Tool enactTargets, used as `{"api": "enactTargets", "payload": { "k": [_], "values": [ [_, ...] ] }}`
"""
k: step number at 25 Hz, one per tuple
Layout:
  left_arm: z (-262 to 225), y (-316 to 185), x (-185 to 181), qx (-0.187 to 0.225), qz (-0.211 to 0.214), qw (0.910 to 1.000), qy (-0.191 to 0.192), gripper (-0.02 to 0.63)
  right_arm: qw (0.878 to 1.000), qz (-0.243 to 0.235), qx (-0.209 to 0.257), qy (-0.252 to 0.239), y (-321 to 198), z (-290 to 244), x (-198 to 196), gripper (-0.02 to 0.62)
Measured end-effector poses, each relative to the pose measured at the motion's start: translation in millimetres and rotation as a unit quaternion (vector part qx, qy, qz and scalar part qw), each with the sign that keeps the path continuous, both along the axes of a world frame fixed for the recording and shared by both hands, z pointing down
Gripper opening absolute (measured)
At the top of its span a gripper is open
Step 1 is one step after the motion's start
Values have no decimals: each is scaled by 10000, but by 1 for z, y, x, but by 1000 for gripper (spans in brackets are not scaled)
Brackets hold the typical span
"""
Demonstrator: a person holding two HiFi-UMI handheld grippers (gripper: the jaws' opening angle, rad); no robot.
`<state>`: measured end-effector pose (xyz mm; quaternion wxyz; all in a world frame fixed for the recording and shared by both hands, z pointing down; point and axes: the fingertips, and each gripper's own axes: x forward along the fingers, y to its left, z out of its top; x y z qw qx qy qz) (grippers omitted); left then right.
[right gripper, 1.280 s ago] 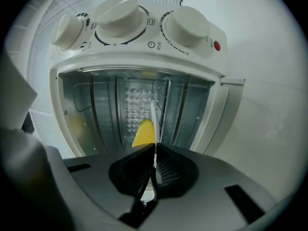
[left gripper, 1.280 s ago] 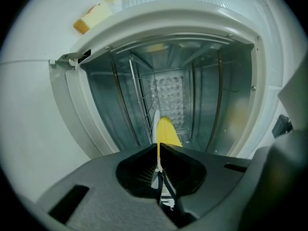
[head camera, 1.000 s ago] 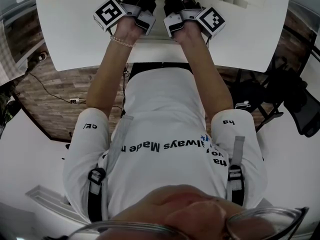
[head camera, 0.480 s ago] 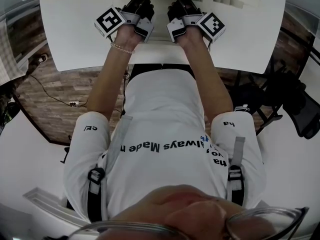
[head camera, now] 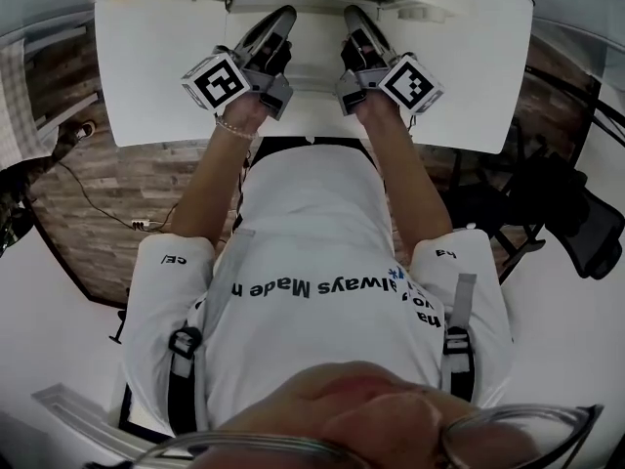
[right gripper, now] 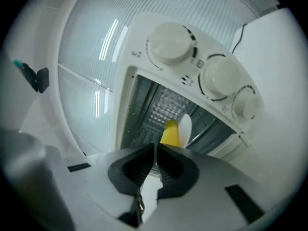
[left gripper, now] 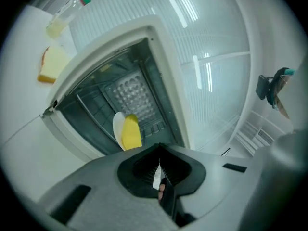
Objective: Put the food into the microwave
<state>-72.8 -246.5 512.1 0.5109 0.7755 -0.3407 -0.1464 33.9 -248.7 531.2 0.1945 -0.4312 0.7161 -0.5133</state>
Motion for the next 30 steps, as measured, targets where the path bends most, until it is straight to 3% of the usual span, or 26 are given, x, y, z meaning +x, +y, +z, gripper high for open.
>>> {"api": "enactTargets", "payload": {
  "k": [8,14,20,25,30],
  "values": [
    [-50,17,5,704,127,9958,-572,11,9898,-404,916,1012,17,-62,14,23],
    [-89,30,14,1247,256,9874,-944,11,9600,-650,1666,2155,28,-110,25,23],
    [-131,47,14,1960,215,9682,-1540,11,9250,-763,2246,2967,45,-153,28,23],
    [-163,60,17,2422,262,9520,-1856,11,8953,-932,2548,3534,62,-183,21,23],
    [-193,65,12,2731,30,9423,-1937,12,8789,-944,2756,3778,77,-211,16,23]
  ]
}}
